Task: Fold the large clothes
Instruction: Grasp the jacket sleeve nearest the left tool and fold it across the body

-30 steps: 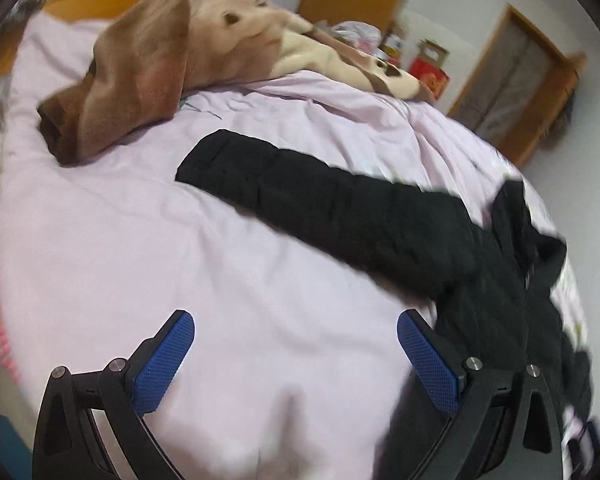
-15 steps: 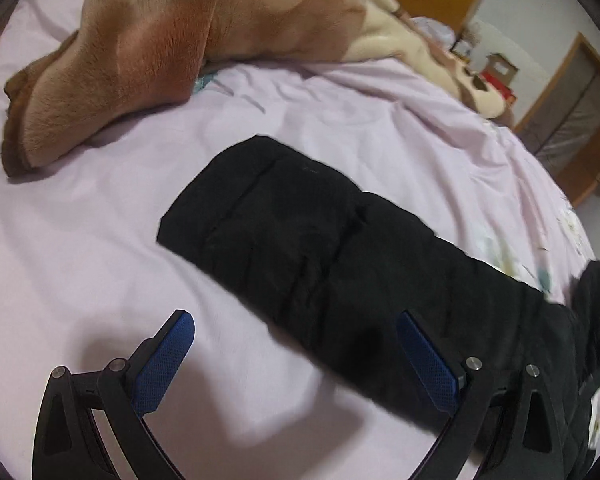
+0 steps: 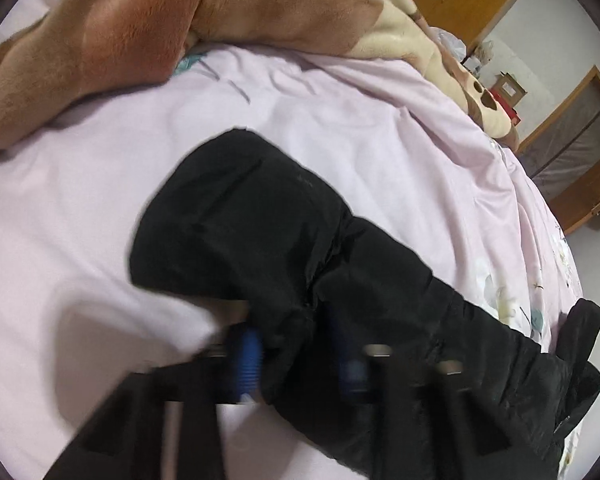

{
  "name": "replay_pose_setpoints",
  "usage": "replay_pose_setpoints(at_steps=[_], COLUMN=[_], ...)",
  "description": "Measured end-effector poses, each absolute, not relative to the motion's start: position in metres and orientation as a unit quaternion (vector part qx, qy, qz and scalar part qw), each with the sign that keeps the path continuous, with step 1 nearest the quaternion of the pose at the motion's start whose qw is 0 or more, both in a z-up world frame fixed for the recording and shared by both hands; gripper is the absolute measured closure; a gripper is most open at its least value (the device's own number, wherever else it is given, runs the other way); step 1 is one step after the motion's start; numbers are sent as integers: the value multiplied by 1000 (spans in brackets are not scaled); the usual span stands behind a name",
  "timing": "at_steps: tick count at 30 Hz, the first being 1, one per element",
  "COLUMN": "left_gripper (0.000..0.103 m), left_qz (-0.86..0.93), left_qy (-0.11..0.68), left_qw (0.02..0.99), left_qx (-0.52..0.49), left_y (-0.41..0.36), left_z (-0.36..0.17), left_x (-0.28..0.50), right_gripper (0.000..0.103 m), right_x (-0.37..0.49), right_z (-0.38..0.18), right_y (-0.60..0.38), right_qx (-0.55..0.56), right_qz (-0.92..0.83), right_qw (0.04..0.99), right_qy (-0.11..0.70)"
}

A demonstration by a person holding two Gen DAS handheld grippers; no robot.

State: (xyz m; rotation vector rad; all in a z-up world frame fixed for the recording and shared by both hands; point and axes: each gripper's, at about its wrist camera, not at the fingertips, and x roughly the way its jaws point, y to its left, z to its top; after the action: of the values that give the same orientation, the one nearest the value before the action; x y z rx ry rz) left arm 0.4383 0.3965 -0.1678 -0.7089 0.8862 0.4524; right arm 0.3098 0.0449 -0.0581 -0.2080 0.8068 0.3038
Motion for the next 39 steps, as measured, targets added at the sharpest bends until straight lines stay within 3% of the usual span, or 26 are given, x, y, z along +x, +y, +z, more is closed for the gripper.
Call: replay_pose_setpoints(at_steps=[7, 20, 27, 34, 38, 39], left_gripper=[91, 91, 91, 90, 82, 75], left_qz=[189, 45, -36, -131, -170, -180], left_qy=[367, 273, 276, 318, 341, 348], left_qw=[866, 954, 958, 936, 922, 918], left_qx=[-282, -118, -64, -73, -70, -68], left_y=[369, 216, 121, 25, -10, -16], left_z=[-117, -1, 5, -18, -32, -35], left_x=[427, 405, 399, 402, 406, 407], right_gripper=[1, 1, 1, 1, 1, 1], right_x=[303, 290, 279, 276, 278, 278], right_z=[-45, 1, 14, 16, 16, 16], right_y=[34, -19, -66, -119, -150, -158], right_qx=[-86, -23, 3, 17, 28, 33], right_qz=[140, 114, 63, 6, -20, -25], right_qw=[908, 930, 940, 941, 938, 938], right_qy=[386, 350, 337, 338, 344, 344])
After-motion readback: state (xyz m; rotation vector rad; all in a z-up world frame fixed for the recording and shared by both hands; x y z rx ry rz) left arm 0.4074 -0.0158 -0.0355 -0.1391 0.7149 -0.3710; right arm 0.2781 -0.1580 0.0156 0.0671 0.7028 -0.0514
